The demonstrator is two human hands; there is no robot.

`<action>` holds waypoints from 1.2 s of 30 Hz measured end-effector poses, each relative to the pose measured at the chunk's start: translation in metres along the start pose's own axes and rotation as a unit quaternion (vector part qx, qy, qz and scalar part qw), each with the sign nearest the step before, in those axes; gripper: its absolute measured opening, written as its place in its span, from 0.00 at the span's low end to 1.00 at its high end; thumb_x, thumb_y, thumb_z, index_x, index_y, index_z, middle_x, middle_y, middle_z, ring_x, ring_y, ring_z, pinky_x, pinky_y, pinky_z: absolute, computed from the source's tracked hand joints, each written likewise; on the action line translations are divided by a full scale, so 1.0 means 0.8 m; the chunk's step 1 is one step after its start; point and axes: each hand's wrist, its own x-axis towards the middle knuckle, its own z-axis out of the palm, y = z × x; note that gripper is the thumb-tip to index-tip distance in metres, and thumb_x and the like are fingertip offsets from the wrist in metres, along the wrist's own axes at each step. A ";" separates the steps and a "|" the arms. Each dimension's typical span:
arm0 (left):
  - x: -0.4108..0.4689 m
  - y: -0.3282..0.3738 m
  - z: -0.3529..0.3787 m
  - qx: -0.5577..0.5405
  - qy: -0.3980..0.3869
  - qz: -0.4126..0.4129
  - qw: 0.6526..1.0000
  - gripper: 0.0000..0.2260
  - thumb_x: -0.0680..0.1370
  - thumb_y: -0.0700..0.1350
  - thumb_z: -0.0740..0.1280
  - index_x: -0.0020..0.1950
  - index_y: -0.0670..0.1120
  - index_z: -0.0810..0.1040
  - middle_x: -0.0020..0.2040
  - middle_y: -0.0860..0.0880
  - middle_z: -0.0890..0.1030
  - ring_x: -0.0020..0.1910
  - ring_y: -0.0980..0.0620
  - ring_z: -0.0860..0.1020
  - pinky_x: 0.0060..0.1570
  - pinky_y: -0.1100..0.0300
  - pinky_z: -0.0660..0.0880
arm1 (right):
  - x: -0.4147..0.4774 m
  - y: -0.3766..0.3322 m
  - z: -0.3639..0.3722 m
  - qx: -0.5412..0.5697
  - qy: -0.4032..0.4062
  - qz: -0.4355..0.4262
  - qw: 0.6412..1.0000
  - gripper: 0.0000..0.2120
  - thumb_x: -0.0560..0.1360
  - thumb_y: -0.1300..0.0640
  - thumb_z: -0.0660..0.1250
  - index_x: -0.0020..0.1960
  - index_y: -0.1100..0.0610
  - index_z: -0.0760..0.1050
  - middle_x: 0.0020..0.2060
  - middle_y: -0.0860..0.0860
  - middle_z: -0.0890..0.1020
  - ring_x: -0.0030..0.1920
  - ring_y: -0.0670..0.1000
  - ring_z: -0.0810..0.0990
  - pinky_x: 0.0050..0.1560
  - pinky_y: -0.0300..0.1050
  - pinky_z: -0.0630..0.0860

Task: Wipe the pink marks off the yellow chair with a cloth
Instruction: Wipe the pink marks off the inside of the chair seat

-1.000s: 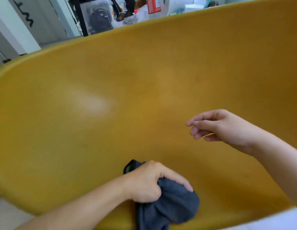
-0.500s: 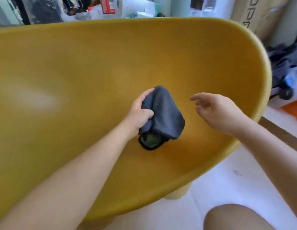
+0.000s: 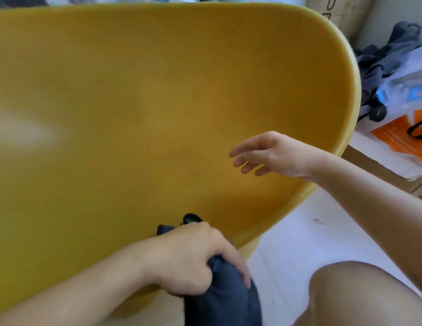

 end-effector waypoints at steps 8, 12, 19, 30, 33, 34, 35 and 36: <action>-0.051 -0.012 0.010 0.052 0.188 -0.048 0.980 0.32 0.63 0.37 0.55 0.61 0.64 0.73 0.55 0.58 0.81 0.48 0.63 0.77 0.49 0.67 0.73 | -0.008 -0.084 0.037 0.021 -0.213 -0.046 0.976 0.20 0.76 0.42 0.63 0.67 0.44 0.73 0.57 0.46 0.82 0.55 0.46 0.82 0.57 0.49 0.80; -0.139 -0.014 -0.002 -0.010 0.252 -0.106 0.962 0.31 0.61 0.34 0.58 0.56 0.61 0.77 0.53 0.61 0.81 0.52 0.65 0.78 0.52 0.65 0.75 | -0.008 -0.121 0.115 -0.043 -0.453 -0.087 0.886 0.31 0.72 0.43 0.71 0.72 0.37 0.62 0.65 0.41 0.76 0.64 0.44 0.75 0.62 0.56 0.76; -0.308 -0.002 0.016 0.038 0.536 -0.260 0.802 0.31 0.62 0.42 0.62 0.61 0.69 0.70 0.56 0.65 0.74 0.57 0.66 0.72 0.51 0.76 0.68 | 0.026 -0.242 0.216 0.049 -0.306 -0.249 0.918 0.20 0.71 0.64 0.73 0.56 0.48 0.71 0.43 0.50 0.84 0.43 0.51 0.83 0.45 0.48 0.78; -0.384 -0.072 0.042 -0.013 0.708 -0.319 0.630 0.21 0.71 0.39 0.71 0.55 0.62 0.72 0.51 0.58 0.79 0.51 0.60 0.78 0.49 0.58 0.77 | -0.029 -0.309 0.410 0.033 -0.066 -0.332 0.940 0.28 0.73 0.29 0.51 0.70 0.24 0.45 0.78 0.43 0.51 0.75 0.51 0.60 0.69 0.51 0.67; -0.412 -0.073 0.038 -0.278 0.690 -0.195 0.639 0.19 0.70 0.38 0.73 0.57 0.54 0.76 0.53 0.50 0.83 0.54 0.50 0.81 0.52 0.50 0.78 | -0.024 -0.297 0.412 -0.071 -0.074 -0.369 0.924 0.36 0.69 0.26 0.56 0.67 0.21 0.36 0.78 0.44 0.37 0.76 0.53 0.59 0.67 0.51 0.69; -0.424 -0.074 0.033 -0.303 0.681 -0.182 0.642 0.18 0.70 0.42 0.72 0.58 0.52 0.78 0.54 0.48 0.83 0.55 0.49 0.81 0.55 0.49 0.77 | -0.023 -0.292 0.415 -0.115 -0.046 -0.396 0.910 0.37 0.70 0.28 0.60 0.69 0.22 0.38 0.78 0.47 0.38 0.74 0.54 0.63 0.63 0.50 0.73; -0.435 -0.078 0.025 -0.287 0.686 -0.195 0.640 0.16 0.70 0.46 0.71 0.58 0.52 0.78 0.54 0.47 0.83 0.55 0.51 0.81 0.56 0.51 0.76 | -0.021 -0.290 0.420 -0.149 0.002 -0.418 0.896 0.36 0.70 0.32 0.64 0.70 0.25 0.46 0.79 0.51 0.45 0.69 0.56 0.70 0.55 0.49 0.78; -0.443 -0.083 0.013 -0.249 0.702 -0.220 0.630 0.14 0.72 0.49 0.71 0.58 0.52 0.78 0.53 0.48 0.84 0.53 0.54 0.82 0.55 0.54 0.77 | -0.020 -0.289 0.425 -0.167 0.053 -0.427 0.887 0.32 0.69 0.38 0.67 0.69 0.29 0.57 0.77 0.56 0.56 0.61 0.56 0.77 0.43 0.48 0.81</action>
